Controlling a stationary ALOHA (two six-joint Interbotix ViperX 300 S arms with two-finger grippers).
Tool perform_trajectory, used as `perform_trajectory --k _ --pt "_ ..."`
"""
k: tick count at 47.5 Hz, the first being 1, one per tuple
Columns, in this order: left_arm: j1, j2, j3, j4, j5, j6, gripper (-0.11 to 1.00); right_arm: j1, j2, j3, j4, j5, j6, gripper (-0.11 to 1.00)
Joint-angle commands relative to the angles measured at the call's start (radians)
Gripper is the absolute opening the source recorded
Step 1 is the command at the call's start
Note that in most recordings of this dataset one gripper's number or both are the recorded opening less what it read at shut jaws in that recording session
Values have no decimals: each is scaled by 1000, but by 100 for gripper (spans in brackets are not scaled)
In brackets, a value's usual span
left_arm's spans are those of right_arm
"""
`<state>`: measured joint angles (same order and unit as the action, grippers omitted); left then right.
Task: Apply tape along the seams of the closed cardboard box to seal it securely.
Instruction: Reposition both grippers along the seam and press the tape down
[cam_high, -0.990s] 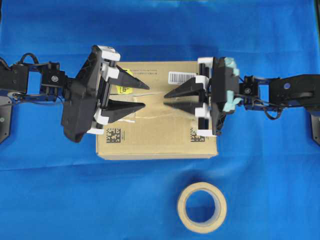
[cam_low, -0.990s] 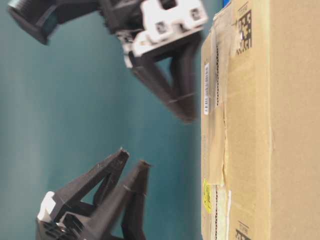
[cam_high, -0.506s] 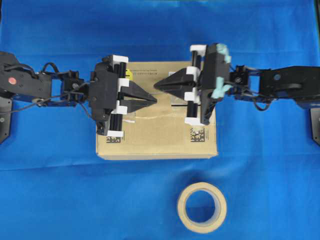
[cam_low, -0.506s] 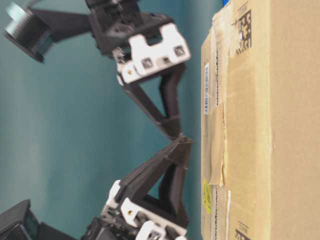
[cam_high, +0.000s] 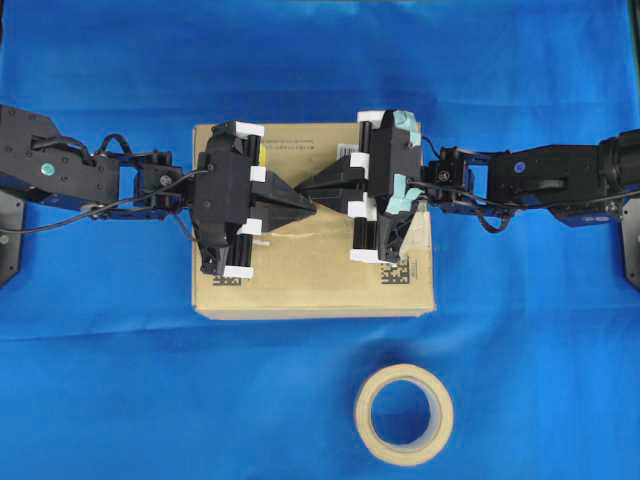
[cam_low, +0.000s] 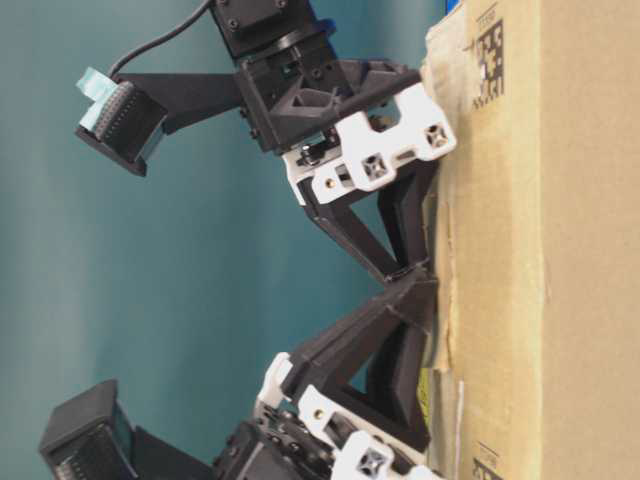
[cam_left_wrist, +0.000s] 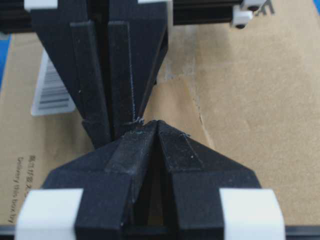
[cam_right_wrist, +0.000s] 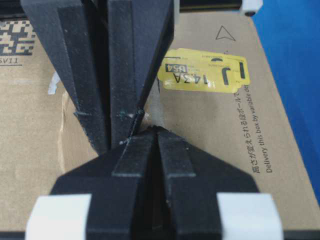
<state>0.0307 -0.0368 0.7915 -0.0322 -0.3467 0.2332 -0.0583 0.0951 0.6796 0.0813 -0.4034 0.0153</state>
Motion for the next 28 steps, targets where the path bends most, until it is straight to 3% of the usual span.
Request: perform_trajectory --k 1,28 --pt "17 -5 5 -3 -8 -5 0 15 -11 -11 3 -2 2 0" --pt "29 -57 117 -3 -14 -57 0 21 -71 117 31 -2 3 0"
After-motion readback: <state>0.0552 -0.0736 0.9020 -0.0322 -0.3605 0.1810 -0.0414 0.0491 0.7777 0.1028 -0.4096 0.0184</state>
